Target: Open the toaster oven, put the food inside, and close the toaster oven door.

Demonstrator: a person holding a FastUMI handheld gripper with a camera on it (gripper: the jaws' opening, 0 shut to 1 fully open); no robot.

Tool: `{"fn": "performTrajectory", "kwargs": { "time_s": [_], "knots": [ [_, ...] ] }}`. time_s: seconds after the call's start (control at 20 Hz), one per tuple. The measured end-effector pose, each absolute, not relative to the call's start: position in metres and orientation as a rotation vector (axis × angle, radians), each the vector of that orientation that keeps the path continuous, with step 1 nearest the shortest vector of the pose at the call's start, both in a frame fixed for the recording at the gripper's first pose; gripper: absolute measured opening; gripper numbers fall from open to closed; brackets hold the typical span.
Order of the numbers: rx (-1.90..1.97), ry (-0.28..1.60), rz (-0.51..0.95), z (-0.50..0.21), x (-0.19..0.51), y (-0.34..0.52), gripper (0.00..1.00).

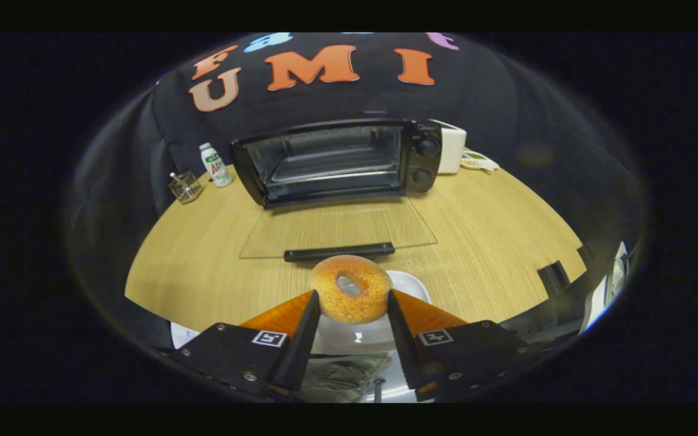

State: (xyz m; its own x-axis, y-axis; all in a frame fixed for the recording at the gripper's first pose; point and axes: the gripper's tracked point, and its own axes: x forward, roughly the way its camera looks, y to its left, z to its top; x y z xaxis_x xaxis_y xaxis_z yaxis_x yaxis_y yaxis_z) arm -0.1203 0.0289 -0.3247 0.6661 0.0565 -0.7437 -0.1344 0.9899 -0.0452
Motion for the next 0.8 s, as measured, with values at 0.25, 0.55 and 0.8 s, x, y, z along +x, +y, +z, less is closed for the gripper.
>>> {"fn": "performTrajectory", "kwargs": {
  "time_s": [0.25, 0.55, 0.8],
  "knots": [
    [0.029, 0.782, 0.188, -0.308, -0.083, 0.07, 0.64],
    [0.01, 0.753, 0.194, -0.31, -0.028, 0.082, 0.64],
    [0.172, 0.757, 0.167, -0.313, 0.02, 0.09, 0.64]
  ]
}}
